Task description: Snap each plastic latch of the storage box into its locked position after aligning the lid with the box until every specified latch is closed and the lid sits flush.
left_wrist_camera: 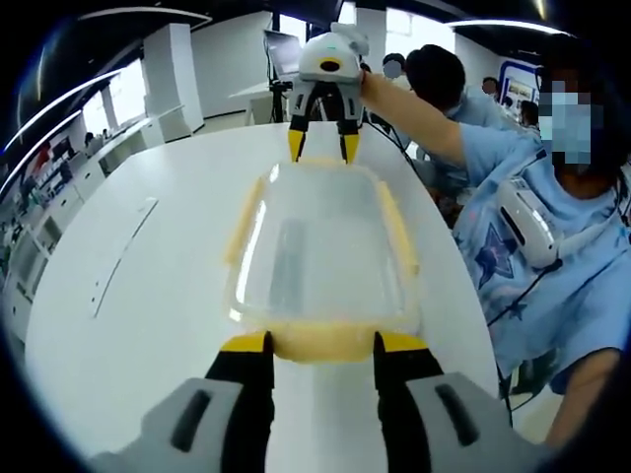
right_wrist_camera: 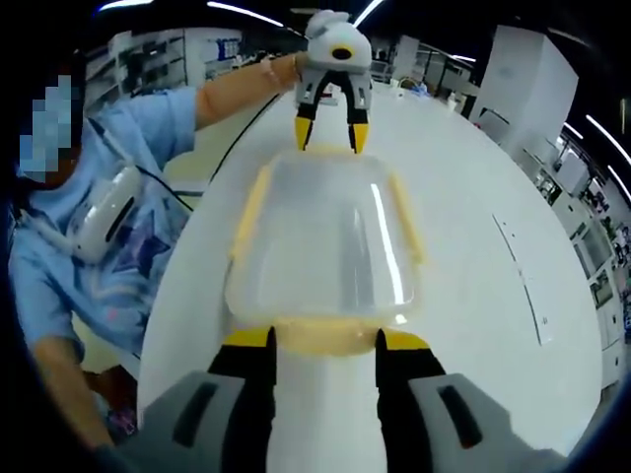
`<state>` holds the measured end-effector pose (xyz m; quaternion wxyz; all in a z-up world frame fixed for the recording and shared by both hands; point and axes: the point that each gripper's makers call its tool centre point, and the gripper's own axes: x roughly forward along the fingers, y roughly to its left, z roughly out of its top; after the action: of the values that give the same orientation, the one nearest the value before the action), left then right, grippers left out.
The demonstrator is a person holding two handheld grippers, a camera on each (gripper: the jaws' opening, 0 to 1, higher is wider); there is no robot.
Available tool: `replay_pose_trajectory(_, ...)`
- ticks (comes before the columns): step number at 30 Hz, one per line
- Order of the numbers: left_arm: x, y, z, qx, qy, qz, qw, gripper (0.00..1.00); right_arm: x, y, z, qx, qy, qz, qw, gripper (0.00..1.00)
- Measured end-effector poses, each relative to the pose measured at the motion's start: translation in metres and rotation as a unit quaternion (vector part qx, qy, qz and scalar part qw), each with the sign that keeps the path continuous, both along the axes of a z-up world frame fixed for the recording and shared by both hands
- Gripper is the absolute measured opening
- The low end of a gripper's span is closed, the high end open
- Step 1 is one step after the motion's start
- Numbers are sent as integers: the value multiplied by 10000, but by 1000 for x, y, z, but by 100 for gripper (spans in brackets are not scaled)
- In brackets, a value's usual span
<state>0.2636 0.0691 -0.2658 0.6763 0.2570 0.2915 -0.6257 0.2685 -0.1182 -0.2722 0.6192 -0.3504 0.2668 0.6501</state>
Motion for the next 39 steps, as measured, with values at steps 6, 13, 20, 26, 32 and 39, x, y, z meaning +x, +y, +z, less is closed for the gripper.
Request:
replay_pose_trajectory(6,-1,2,-1,21,26,22,10000,39,0,2,0,53,33,13,10000,39)
replay_pose_trajectory(13,-1,2,-4,10,46,13,10000,39,1,3,-2,39,12,-2,10000,39)
replay_pose_trajectory(20,0,2,-3,-76,91,-5,9999,39,1,2,-1,-2,27,2,10000,39)
replay_pose_trajectory(26,1,6,-2,-108,109,4,9999,39,0,3,-1,21,101,2,9999,39)
replay_pose_trajectory(32,-2,4,-3,-103,118,26,9999,39,-1,4,-3,-34,85,25,10000,39)
replay_pose_trajectory(39,-7,0,-6,-175,89,20,9998,39,0,2,-4,-113,62,6,9999,39)
